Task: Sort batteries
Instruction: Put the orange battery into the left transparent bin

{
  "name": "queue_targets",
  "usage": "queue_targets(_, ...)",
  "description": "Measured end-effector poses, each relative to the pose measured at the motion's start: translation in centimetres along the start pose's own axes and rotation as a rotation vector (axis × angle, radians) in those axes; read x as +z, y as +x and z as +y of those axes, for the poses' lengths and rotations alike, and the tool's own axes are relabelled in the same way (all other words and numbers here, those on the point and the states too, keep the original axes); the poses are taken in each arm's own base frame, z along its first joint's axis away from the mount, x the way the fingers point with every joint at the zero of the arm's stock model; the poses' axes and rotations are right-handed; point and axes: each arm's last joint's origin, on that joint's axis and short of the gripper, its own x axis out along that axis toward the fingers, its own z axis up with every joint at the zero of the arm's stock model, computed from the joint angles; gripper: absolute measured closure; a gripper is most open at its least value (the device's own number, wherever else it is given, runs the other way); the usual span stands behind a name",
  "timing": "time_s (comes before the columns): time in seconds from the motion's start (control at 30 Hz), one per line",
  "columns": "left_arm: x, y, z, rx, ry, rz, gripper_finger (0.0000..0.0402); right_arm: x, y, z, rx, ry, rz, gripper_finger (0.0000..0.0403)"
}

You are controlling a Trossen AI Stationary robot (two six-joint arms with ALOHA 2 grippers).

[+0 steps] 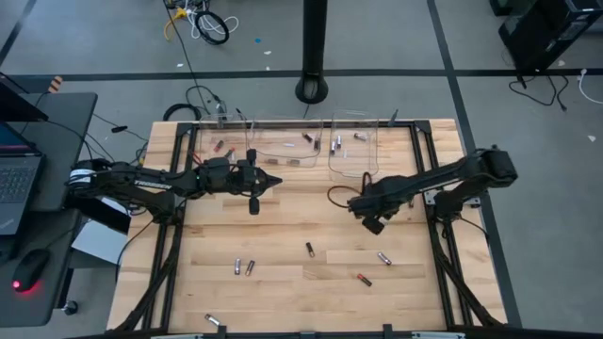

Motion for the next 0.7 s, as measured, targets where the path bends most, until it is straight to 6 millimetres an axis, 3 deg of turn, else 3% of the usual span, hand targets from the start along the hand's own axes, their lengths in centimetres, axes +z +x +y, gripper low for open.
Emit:
queue_targets(0.13,0.0,0.0,-0.1,-0.006,0.001,-0.001,0.0383,-1.2,1.0,-1.3,-0.061,0.269,-0.056,0.0395)
queue_targets(0.3,0.1,0.0,-0.3,-0.012,0.004,-0.004,0.0383,-1.9,4.2,-2.8,-0.196,0.318,0.016,0.0395)
queue_targets(0.53,0.2,0.0,-0.3,-0.011,0.005,-0.013,0.0383,-0.8,6.3,-2.9,-0.340,-0.230,0.249,0.0396)
queue_targets(0.7,0.2,0.0,-0.3,-0.011,0.005,-0.011,0.0383,-0.2,8.4,-2.8,-0.343,-0.626,0.465,0.0396)
